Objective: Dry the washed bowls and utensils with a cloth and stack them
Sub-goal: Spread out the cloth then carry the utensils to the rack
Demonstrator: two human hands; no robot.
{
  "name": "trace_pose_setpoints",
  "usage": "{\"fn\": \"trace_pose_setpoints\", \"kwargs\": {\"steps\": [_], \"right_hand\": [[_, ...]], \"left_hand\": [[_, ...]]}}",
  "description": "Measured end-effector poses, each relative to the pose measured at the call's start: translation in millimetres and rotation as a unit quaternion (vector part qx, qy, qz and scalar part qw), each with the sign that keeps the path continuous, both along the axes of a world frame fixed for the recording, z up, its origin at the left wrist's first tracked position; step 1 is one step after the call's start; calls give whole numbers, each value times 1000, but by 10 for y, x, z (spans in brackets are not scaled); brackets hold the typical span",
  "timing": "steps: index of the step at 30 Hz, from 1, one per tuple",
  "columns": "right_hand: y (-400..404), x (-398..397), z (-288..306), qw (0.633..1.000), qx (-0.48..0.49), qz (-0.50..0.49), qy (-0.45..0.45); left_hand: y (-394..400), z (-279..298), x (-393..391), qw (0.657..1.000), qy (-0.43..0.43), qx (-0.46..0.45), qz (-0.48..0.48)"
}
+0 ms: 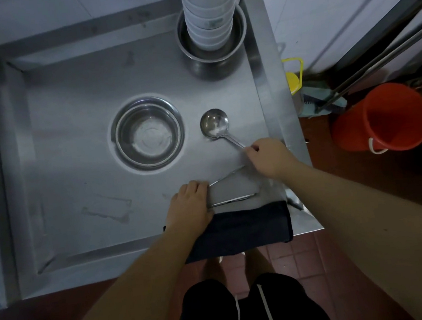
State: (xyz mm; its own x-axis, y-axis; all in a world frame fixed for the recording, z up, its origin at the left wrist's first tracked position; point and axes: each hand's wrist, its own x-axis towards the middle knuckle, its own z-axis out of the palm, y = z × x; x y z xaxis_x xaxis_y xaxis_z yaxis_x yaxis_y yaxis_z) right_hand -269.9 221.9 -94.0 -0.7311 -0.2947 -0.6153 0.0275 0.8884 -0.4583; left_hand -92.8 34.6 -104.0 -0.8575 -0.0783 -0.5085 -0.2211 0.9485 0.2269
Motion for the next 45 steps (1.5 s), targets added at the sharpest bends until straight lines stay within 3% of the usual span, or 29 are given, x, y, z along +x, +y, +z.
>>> {"fn": "trace_pose_setpoints", "kwargs": {"steps": [12,20,34,45], "right_hand": [[183,180,132,996,27,-89,15],[120,492,474,990,30,-136,24],[-593,967,1517,991,47,-49,114],[-924,754,2028,976,10,113,187]], "left_hand": [[-16,21,-61,1000,-13,-17,4],[-353,448,170,987,5,45,155],[-992,1551,520,950,107,69,285],[-1074,2178,830,901,158,40,403]]}}
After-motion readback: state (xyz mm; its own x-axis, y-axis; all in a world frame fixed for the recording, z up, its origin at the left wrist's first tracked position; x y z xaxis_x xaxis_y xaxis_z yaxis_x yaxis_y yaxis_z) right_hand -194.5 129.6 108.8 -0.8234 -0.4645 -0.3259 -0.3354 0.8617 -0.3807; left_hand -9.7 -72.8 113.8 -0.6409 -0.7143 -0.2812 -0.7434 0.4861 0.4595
